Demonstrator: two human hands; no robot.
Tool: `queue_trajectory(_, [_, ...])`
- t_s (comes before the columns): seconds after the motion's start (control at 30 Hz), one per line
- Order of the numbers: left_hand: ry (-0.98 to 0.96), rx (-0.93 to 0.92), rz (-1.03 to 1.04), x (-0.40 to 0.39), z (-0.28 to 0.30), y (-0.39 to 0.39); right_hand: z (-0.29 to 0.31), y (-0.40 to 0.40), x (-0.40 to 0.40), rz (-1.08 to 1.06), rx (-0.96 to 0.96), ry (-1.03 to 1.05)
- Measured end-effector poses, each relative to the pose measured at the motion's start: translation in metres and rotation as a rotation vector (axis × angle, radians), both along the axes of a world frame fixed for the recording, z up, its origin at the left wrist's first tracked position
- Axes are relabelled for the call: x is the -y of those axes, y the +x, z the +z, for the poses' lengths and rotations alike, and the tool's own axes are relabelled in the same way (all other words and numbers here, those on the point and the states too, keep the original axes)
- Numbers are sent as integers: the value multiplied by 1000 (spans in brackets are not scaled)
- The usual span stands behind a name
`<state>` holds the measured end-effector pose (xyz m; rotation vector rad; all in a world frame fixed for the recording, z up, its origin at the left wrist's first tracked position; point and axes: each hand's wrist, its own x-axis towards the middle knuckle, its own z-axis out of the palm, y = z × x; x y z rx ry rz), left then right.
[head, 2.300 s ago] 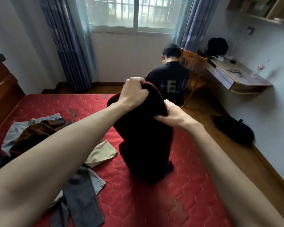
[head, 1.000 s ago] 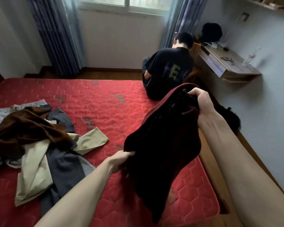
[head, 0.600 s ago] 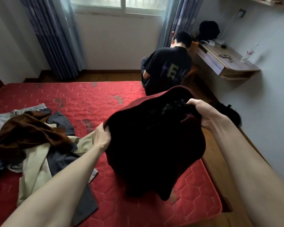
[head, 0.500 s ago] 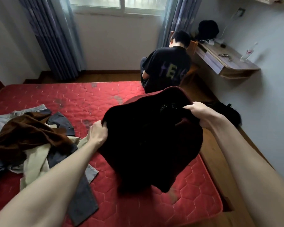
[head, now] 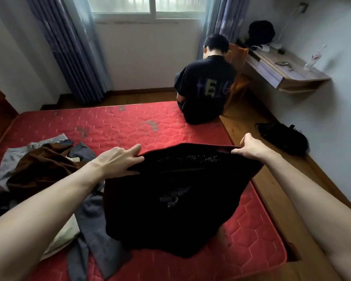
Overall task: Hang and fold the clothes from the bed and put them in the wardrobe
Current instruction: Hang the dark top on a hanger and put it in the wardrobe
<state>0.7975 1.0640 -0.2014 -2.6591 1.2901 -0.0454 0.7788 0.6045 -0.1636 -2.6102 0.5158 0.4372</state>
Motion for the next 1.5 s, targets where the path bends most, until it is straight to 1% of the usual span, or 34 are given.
queue_trajectory(0.13, [-111, -120, 194, 7, 2, 1, -3, -12, -11, 175, 183, 122])
queue_trajectory(0.2, [-178, -124, 237, 7, 3, 4, -3, -22, -16, 335, 194, 115])
queue_trajectory(0.23, [-216, -128, 256, 8, 5, 6, -3, -26, -18, 428, 187, 59])
queue_trajectory(0.3, [-276, -106, 292, 9, 8, 10, -4, -32, -23, 615, 200, -153])
queue_trajectory(0.37, [-276, -45, 326, 11, 8, 13, -9, -33, -26, 786, 209, -390])
queue_trajectory(0.43, [-259, 28, 324, 13, 7, 13, -16, -31, -25, 876, 212, -506])
queue_trajectory(0.5, [-260, 119, 266, 15, 4, 12, -21, -29, -21, 881, 260, -513])
queue_trajectory(0.53, [-228, 148, 235, 16, 3, 12, -23, -27, -20, 881, 296, -501])
queue_trajectory(0.6, [-128, 143, 211, 21, 3, 10, -24, -26, -20, 885, 344, -462])
queue_trajectory(0.67, [-118, 64, 278, 26, 2, 6, -25, -26, -23, 884, 373, -445])
queue_trajectory(0.77, [-230, -81, 389, 36, -2, -4, -24, -24, -26, 885, 475, -461])
queue_trajectory(0.9, [-290, -190, 494, 47, -13, -12, -34, -16, -25, 1009, 766, -624])
queue_trajectory(0.93, [-327, -232, 504, 48, -14, -14, -36, -13, -24, 1044, 793, -648])
queue_trajectory(1.0, [-389, -314, 507, 46, -14, -18, -38, -10, -21, 1073, 785, -622])
queue_trajectory(1.03, [-390, -333, 489, 45, -12, -19, -39, -10, -19, 1063, 775, -593])
queue_trajectory(1.1, [-315, -342, 415, 41, -6, -21, -38, -10, -18, 1034, 782, -538])
queue_trajectory(1.2, [-114, -267, 342, 42, -2, -21, -32, -10, -17, 1045, 786, -508])
queue_trajectory(1.33, [12, -91, 379, 50, 0, -16, -15, -8, -10, 1104, 646, -488])
queue_trajectory(1.4, [55, 3, 394, 59, 4, -14, -8, -8, -5, 1106, 622, -485])
queue_trajectory(1.5, [20, 91, 412, 75, 15, -15, 4, -9, 3, 1092, 654, -580])
